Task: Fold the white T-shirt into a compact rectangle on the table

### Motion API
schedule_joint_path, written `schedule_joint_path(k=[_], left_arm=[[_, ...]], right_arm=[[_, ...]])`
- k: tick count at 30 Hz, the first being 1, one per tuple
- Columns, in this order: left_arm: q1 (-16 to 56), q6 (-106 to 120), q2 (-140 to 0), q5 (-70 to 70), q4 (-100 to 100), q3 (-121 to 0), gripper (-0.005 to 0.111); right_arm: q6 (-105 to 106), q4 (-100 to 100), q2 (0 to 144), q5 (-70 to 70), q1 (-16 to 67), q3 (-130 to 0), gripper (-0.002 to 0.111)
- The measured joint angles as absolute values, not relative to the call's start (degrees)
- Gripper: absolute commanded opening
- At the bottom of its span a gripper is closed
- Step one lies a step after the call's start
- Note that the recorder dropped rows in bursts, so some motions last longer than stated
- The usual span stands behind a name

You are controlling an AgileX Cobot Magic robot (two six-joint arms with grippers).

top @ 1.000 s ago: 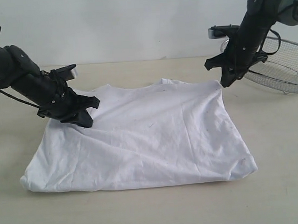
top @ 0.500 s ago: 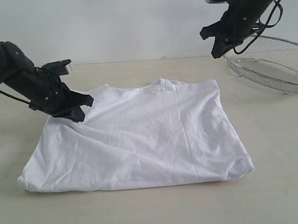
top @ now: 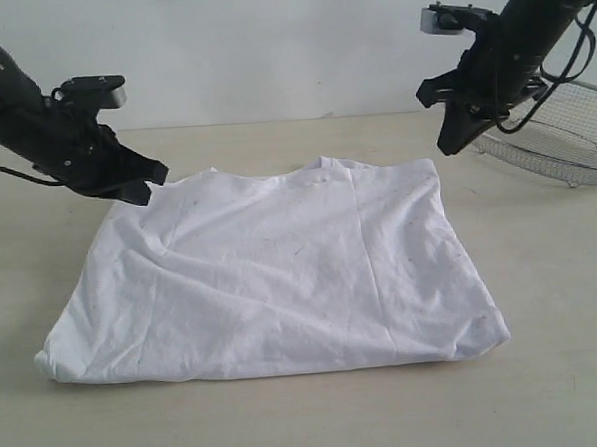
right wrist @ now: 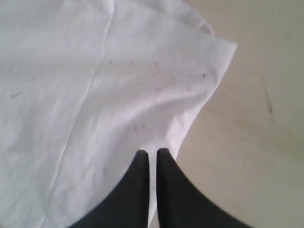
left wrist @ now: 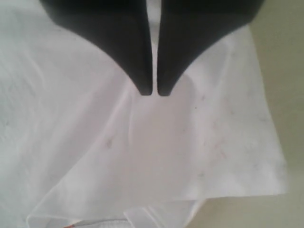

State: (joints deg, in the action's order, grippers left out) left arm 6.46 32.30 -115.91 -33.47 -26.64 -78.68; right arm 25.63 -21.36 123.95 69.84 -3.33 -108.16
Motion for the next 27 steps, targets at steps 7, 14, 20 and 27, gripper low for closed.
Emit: schedule_joint_path(k=[7,14,20,27], left_arm=[[3.9,30.5,-109.1,-35.6,-23.5,-72.9,0.005],[1.9,28.2,-102.8,-30.9,-27.0,-58.7,0.005],[4.5,41.7,-101.0,-30.6,-42.0,-49.5,0.005],[8.2,49.3,-101.9,-27.3,-49.6,-48.0,0.005]], right_arm=[[26.9,-21.5,117.3,69.8,-3.3,-97.4,0.0],[26.4,-22.8,114.4,69.8,-3.3,-86.5,0.0],[30.6,-30.5,114.4,69.2,-3.3,-76.1,0.0],[34.2,-39.0,114.3,62.7,-2.7,-69.8,0.0]])
